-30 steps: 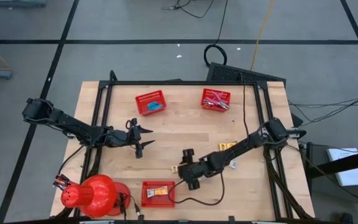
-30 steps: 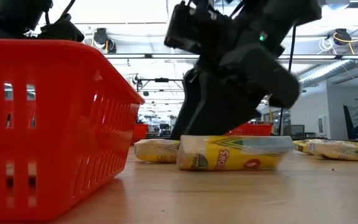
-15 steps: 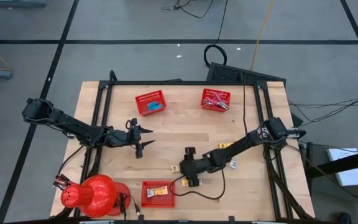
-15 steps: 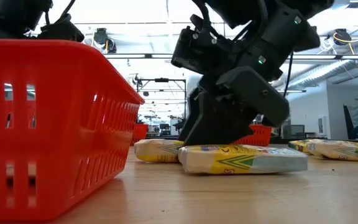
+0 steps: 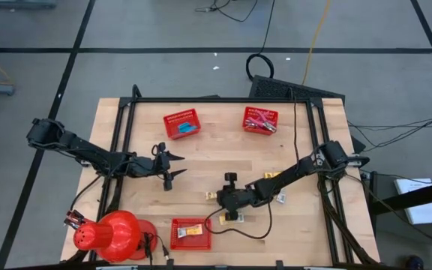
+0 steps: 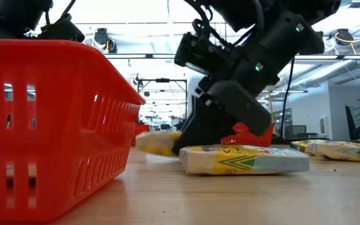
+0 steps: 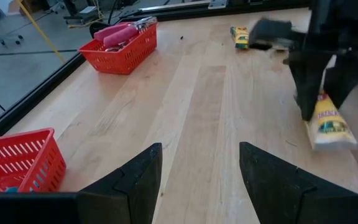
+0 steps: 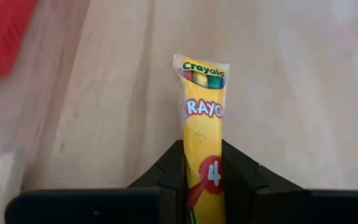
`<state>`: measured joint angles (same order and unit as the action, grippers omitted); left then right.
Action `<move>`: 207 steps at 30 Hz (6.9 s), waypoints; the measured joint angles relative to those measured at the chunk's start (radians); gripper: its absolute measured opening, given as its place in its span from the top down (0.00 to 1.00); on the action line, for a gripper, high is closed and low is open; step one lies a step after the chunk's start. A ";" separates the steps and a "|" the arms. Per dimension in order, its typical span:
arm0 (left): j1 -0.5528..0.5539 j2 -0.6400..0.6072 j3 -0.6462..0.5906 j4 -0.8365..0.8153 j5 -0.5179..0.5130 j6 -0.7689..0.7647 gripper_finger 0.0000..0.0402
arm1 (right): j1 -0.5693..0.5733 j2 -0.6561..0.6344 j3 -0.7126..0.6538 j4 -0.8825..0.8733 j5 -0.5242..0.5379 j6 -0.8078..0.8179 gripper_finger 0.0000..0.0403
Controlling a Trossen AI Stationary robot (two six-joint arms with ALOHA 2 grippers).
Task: Pick & Place School Supplies
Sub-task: Put the yellow crayon pack into the bottom left red bin
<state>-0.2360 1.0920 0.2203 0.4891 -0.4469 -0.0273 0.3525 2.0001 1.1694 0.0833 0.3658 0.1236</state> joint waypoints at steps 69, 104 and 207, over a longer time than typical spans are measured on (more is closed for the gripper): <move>0.001 0.000 0.000 -0.033 -0.018 0.004 0.46 | 0.082 -0.076 0.265 -0.139 0.010 -0.226 0.43; 0.001 0.000 0.000 -0.050 -0.026 0.000 0.46 | -0.039 -0.929 -0.814 -0.358 -0.080 0.339 0.42; 0.001 0.000 -0.001 -0.076 -0.061 -0.004 0.46 | 0.115 -0.154 0.054 -0.171 0.010 -0.058 0.42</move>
<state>-0.2352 1.0919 0.2195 0.4129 -0.5076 -0.0315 0.4674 1.8464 1.2232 -0.0878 0.3759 0.0661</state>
